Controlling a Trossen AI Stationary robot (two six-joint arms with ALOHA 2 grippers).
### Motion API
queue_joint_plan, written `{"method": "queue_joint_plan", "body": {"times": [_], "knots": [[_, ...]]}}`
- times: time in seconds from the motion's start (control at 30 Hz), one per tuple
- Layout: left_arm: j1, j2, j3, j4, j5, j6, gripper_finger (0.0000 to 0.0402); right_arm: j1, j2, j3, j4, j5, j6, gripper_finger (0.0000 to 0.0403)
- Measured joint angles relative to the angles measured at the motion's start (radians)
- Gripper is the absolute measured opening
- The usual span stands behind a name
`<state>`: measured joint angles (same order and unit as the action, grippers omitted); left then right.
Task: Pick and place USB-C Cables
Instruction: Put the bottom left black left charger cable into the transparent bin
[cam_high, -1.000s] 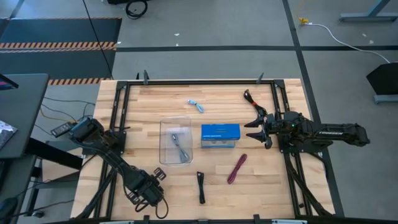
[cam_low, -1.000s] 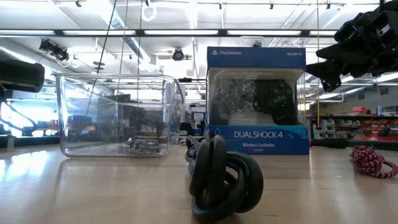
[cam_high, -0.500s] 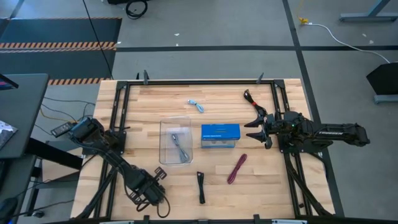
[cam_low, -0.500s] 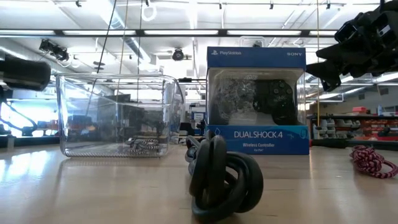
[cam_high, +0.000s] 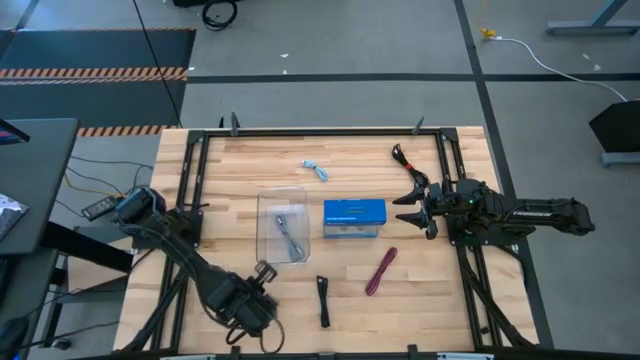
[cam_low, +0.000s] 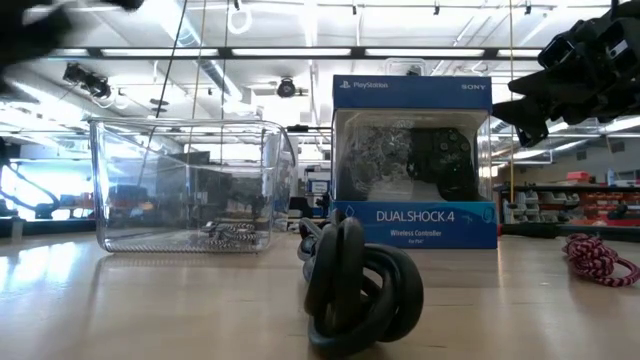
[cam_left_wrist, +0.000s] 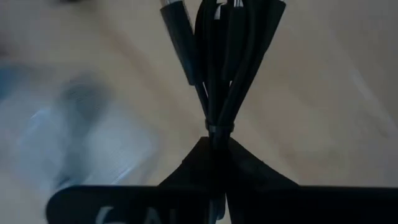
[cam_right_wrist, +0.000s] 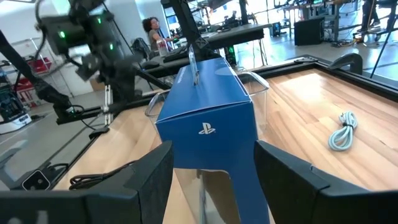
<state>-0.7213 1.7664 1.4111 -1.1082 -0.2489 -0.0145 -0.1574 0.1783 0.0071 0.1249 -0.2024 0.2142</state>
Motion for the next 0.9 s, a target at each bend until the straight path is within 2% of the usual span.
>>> {"method": "queue_joint_plan", "body": {"times": [0.17,0.37,0.7,0.9], "knots": [[0.090,-0.001,0.123,-0.139,-0.055,-0.025,0.0023,0.000,0.000,0.000,0.000,0.000,0.000,0.0229],[0.234,-0.001,0.157,-0.257,-0.056,0.094,0.0023,0.000,0.000,0.000,0.000,0.000,0.004,0.0229],[0.487,-0.001,0.157,-0.261,-0.043,0.251,0.0023,0.000,0.000,0.000,0.000,0.000,0.003,0.0229],[0.580,-0.001,0.152,-0.257,-0.011,0.386,0.0023,0.000,0.000,0.000,-0.010,0.000,0.002,0.0229]]}}
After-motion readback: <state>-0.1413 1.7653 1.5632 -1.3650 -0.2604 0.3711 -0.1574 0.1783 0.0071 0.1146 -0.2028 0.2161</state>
